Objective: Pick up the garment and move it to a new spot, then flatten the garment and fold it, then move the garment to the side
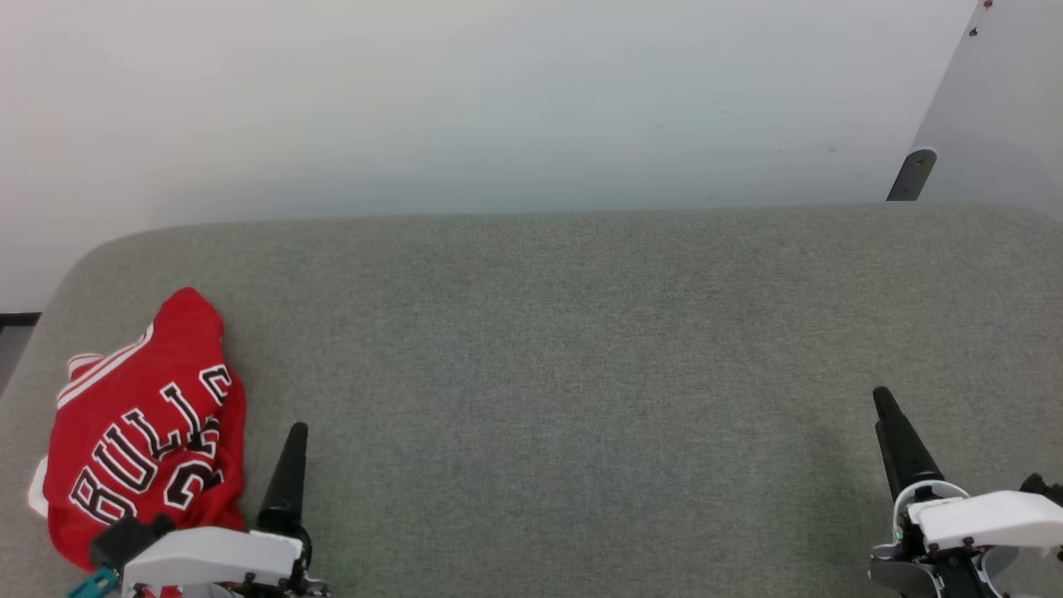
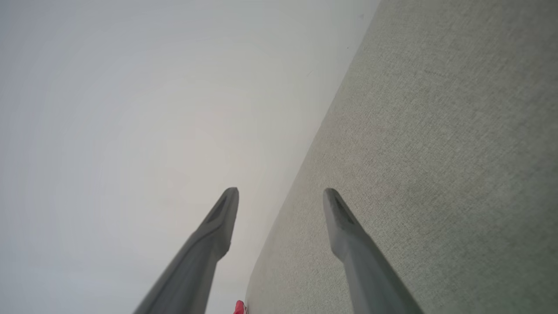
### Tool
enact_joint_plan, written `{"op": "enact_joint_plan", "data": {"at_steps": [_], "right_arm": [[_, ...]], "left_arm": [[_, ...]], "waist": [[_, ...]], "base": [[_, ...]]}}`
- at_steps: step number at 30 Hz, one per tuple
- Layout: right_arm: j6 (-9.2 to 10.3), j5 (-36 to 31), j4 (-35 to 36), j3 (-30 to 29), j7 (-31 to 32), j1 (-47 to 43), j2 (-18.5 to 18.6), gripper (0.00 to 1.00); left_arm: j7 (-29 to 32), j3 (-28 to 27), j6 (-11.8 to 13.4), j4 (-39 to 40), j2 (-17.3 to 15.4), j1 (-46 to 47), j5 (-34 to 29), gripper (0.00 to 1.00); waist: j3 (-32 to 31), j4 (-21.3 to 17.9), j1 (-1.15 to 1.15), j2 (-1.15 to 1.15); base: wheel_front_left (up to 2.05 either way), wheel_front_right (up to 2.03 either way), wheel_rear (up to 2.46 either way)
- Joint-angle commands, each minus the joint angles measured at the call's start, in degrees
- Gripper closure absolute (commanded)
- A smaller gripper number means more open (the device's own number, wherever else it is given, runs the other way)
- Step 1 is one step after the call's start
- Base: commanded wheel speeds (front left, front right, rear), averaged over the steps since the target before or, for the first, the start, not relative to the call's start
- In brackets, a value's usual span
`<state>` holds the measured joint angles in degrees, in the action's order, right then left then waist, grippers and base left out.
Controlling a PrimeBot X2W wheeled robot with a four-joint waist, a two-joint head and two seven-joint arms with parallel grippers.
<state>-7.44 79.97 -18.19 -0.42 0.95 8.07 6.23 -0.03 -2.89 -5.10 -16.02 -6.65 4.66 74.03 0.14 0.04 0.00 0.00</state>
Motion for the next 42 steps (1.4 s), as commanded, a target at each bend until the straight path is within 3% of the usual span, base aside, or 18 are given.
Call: {"op": "enact_joint_plan", "data": {"at_steps": [1, 11, 30, 42], "right_arm": [[-0.03, -1.9, 0.5, 0.8, -0.6, 2.1, 0.8, 0.0], [-0.03, -14.1, -1.9, 4.0, -3.1, 4.3, 2.8, 0.0], [-0.04, -34.4, -4.9, 5.6, -6.5, 7.1, 3.8, 0.0], [-0.04, -43.0, -5.8, 6.5, -7.9, 8.0, 4.0, 0.0]], "left_arm": [[-0.5, 0.3, 0.4, 1.0, -0.8, 1.6, -2.6, 0.0], [-2.7, 1.9, 2.0, 1.7, -2.1, 1.3, -14.9, 0.0], [-6.3, 3.4, 1.7, 1.3, -3.1, 2.0, -31.4, 0.0], [-8.2, 3.7, 1.1, 0.9, -3.1, 2.5, -39.7, 0.0]], "waist": [[0.0, 0.0, 0.0, 0.0], [0.0, 0.0, 0.0, 0.0], [0.1, 0.0, 0.0, 0.0], [0.0, -0.1, 0.0, 0.0]], "base": [[0.0, 0.0, 0.0], [0.0, 0.0, 0.0], [0.0, 0.0, 0.0], [0.0, 0.0, 0.0]]}}
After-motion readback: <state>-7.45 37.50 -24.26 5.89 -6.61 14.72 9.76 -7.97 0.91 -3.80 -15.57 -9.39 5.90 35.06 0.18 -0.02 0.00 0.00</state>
